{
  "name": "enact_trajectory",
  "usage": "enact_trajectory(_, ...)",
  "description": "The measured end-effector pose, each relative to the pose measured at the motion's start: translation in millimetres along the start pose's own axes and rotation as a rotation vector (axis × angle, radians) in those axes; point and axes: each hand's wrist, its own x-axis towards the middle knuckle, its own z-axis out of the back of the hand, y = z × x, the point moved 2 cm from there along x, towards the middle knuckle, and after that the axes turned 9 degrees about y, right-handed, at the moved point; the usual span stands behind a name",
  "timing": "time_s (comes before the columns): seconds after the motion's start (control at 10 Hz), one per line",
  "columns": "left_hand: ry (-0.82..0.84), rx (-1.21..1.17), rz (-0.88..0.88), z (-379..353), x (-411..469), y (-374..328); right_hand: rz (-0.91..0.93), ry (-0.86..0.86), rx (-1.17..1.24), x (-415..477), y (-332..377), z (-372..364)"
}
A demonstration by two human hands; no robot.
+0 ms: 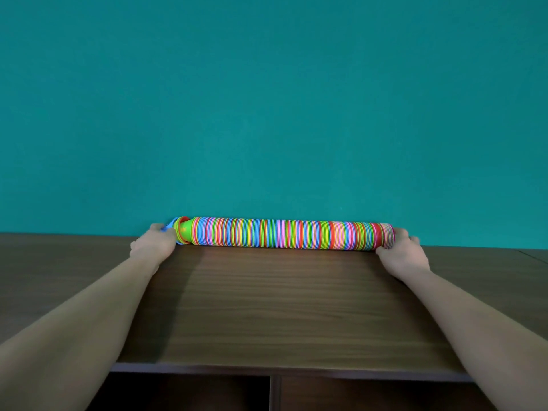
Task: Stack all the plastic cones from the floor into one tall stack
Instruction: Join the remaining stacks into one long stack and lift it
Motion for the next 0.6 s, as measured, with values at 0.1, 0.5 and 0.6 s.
enact_trajectory(0.1, 0.097, -0.08, -0.125, -5, -6, -3, 0.063, 0.023, 0.034, -6, 8, -1)
enact_trajectory(0.5, 0.137, 0.145, -0.287, -6, -30, -6, 0.136, 0.102, -0.016, -20, 11, 11)
enact_trajectory(0.6, 0.008, 0.279, -0.326, -6, -39, -15, 0.189, -0.124, -0.265, -21, 19, 2)
